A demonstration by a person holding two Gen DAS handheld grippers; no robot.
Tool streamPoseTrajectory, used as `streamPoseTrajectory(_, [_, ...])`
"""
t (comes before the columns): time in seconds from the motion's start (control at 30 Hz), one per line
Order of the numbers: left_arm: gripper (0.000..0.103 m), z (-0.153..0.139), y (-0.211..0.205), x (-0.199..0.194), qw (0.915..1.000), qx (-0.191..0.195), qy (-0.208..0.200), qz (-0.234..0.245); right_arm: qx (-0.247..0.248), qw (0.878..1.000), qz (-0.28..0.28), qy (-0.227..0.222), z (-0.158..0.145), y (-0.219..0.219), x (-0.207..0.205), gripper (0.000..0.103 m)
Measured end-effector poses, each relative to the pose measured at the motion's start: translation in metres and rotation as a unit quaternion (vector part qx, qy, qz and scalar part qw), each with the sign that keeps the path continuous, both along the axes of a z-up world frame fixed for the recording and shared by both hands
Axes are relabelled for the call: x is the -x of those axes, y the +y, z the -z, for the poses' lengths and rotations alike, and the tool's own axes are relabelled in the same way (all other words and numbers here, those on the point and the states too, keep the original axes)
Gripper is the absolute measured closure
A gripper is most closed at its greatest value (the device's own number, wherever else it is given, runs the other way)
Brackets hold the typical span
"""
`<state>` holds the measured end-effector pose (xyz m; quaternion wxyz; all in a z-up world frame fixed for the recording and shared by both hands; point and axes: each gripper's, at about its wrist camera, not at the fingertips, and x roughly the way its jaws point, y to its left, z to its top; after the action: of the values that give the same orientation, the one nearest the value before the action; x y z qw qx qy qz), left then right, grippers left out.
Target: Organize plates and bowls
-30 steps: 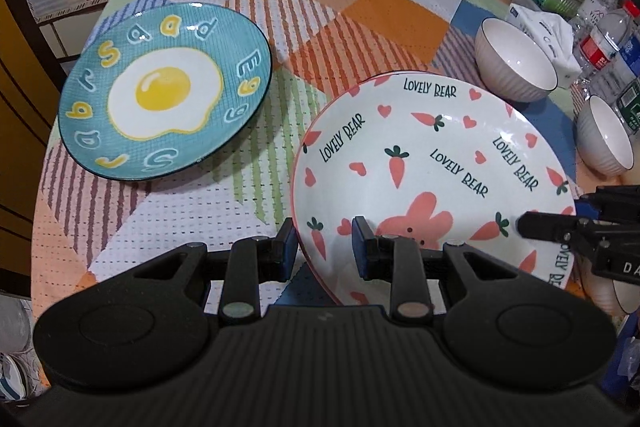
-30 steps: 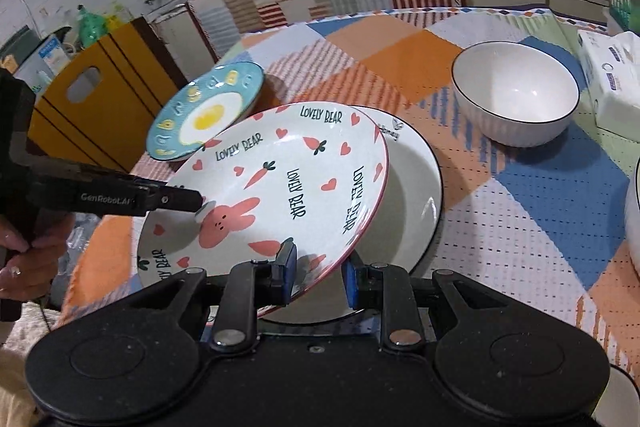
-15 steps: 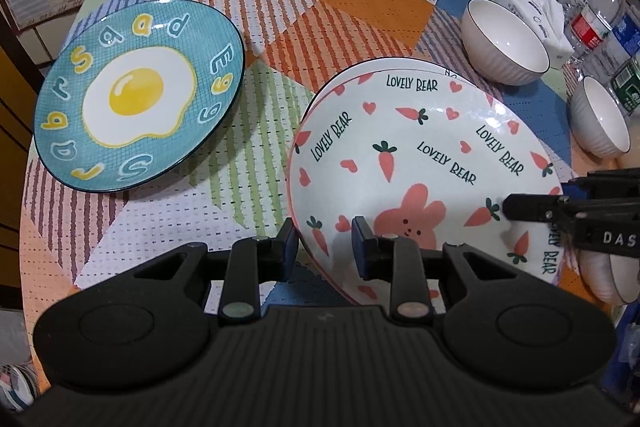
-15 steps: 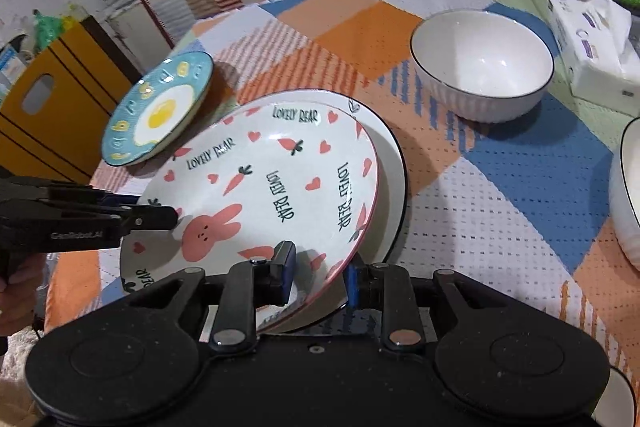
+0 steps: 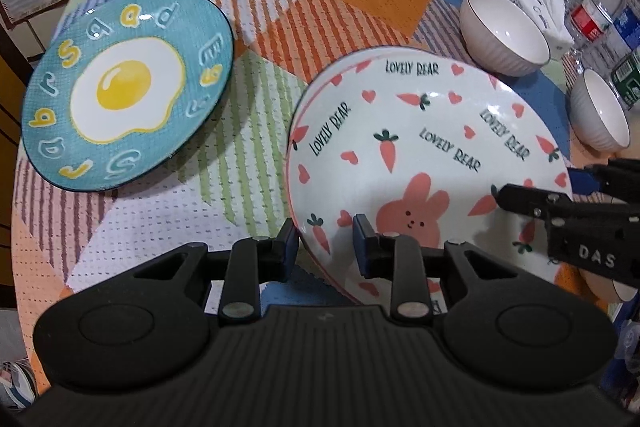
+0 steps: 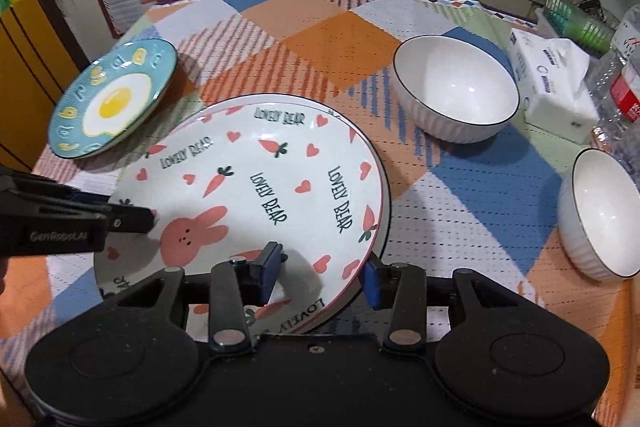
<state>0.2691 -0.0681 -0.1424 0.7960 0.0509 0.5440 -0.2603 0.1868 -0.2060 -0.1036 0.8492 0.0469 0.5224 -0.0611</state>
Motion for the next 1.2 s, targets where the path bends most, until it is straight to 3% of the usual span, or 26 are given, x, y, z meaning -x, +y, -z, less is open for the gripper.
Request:
streamPoseTrajectory(0.2, [0.076, -0.001, -0.004, 0.004, 0.9999, -0.009, -0.001, 0.013, 0.032, 0.999, 0.024, 0.034, 0.007, 0.006, -0.003, 0.054])
streamPoseTrajectory(0.43, [0.077, -0.005, -0.001, 0.002, 0.9998, -0.006, 0.008, 0.016, 0.096, 0.995, -0.009, 0.037, 0.015, 0.023, -0.003, 0.052])
streamPoseTrajectory(0.7, [0.077, -0.032, 0.008, 0.016, 0.9995, 0.005, 0.000, 0.031, 0.060, 0.998, -0.016, -0.016, -0.013, 0.020, 0.012, 0.054])
streamPoseTrajectory(0.93, [0.077, -0.062, 0.026, 0.031, 0.9990, -0.008, -0.019, 0.040, 0.029, 0.995, -0.056, -0.079, -0.057, 0.033, 0.028, 0.047])
streamPoseTrajectory(1.0, [0.074, -0.069, 0.034, 0.034, 0.9987, -0.012, -0.026, 0.042, 0.024, 0.993, -0.072, -0.095, -0.068, 0.038, 0.033, 0.044])
streamPoseTrajectory(1.07, [0.060, -0.075, 0.041, 0.039, 0.9975, -0.015, -0.048, 0.050, 0.012, 0.990, -0.092, -0.109, -0.078, 0.043, 0.036, 0.041])
streamPoseTrajectory(1.2, [0.055, -0.077, 0.059, 0.043, 0.9961, -0.035, -0.068, 0.044, -0.043, 0.979, -0.133, -0.151, -0.093, 0.047, 0.036, 0.026])
